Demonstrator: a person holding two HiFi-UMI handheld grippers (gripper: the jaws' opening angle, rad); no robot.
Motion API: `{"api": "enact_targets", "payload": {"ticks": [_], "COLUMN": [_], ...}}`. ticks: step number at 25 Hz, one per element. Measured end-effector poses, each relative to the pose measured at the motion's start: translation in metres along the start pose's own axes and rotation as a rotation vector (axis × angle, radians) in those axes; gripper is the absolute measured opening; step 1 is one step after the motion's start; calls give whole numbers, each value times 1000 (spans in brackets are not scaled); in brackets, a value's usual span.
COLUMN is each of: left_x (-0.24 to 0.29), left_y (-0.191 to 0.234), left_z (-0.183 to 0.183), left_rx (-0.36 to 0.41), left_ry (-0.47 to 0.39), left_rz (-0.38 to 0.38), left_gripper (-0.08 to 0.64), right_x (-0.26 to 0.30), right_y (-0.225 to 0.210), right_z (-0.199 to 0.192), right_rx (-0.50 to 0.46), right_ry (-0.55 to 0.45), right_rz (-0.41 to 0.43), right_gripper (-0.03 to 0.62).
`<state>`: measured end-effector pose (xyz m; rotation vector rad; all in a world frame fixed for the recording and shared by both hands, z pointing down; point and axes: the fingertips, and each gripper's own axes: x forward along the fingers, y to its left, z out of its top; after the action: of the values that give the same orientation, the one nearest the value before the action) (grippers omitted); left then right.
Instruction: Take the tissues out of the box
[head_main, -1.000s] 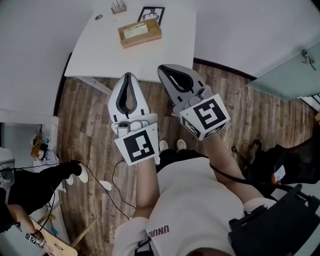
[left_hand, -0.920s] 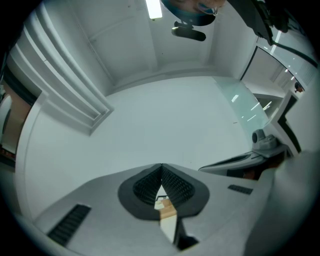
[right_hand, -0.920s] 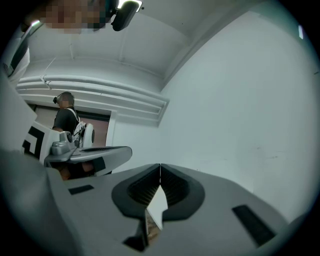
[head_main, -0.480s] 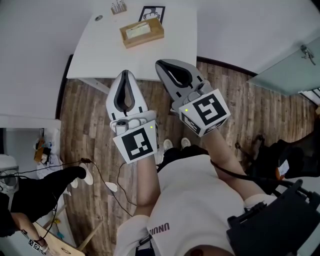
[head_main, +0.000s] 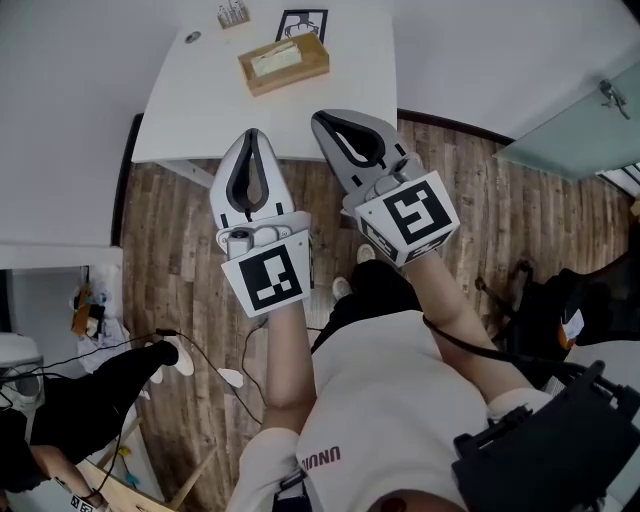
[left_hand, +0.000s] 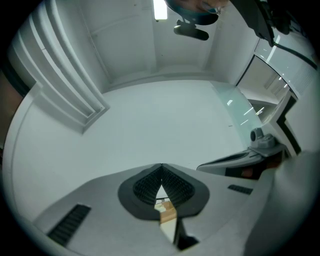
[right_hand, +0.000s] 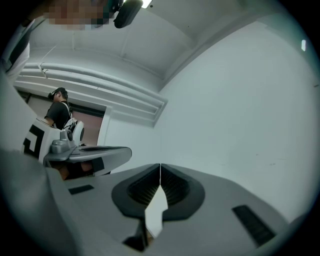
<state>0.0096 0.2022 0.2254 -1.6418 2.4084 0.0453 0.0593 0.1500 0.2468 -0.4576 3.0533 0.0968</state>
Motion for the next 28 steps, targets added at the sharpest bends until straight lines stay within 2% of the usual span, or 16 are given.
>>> {"api": "enact_targets", "payload": {"ticks": [6, 18, 22, 28], "left_x": [18, 113, 146, 175], "left_y": [4, 25, 32, 33], "left_z": [-12, -38, -45, -55], "left_rx": [10, 31, 91, 97], "left_ry": [26, 56, 61, 66], "left_rz": [-11, 40, 34, 68], "left_gripper": [14, 14, 14, 14], "right_x": [10, 96, 118, 136], "right_y": [-17, -84, -109, -139], "right_z": [0, -6, -6, -12], "right_rx": [32, 50, 49, 58], "right_ry": [-10, -16, -9, -14], "right_rz": [3, 55, 71, 95], "right_gripper": [20, 20, 20, 20]}}
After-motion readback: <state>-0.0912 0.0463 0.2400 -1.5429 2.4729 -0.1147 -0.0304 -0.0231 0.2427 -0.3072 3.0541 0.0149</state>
